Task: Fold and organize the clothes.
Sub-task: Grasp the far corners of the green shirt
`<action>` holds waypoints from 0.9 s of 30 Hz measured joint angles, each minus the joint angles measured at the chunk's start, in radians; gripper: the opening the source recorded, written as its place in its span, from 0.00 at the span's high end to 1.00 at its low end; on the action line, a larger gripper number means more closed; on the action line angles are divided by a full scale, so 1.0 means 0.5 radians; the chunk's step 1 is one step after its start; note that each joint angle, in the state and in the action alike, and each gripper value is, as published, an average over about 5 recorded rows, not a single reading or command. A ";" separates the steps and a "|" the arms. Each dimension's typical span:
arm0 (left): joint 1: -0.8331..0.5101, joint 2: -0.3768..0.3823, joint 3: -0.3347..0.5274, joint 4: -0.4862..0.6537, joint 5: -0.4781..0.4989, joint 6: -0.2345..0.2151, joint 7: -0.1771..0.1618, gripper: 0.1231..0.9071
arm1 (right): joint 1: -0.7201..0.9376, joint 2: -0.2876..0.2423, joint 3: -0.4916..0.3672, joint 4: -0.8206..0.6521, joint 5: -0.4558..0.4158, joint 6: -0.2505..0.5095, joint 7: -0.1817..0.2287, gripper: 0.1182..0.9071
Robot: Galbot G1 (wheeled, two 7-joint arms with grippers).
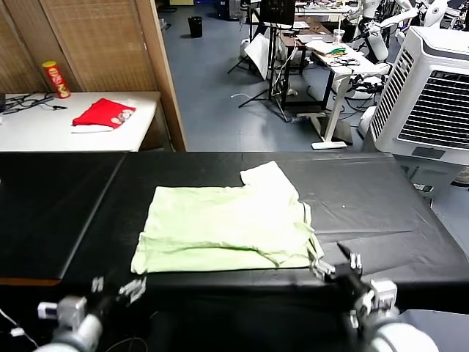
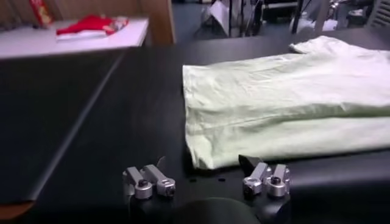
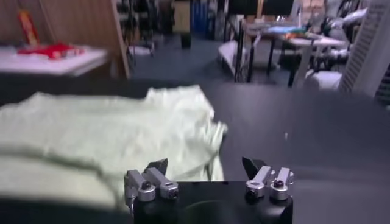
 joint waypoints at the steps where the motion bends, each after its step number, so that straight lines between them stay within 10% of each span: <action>1: -0.095 0.023 0.027 0.049 -0.032 0.010 -0.003 0.14 | 0.096 -0.001 -0.033 -0.081 0.007 -0.003 0.006 0.14; 14: -1.186 0.224 0.488 0.901 -0.419 0.089 -0.081 0.14 | 1.011 0.129 -0.507 -1.123 0.052 0.045 0.001 0.14; 27: -1.672 0.179 0.751 1.480 -0.423 0.111 0.010 0.14 | 1.561 0.385 -0.735 -2.017 -0.184 0.121 -0.198 0.14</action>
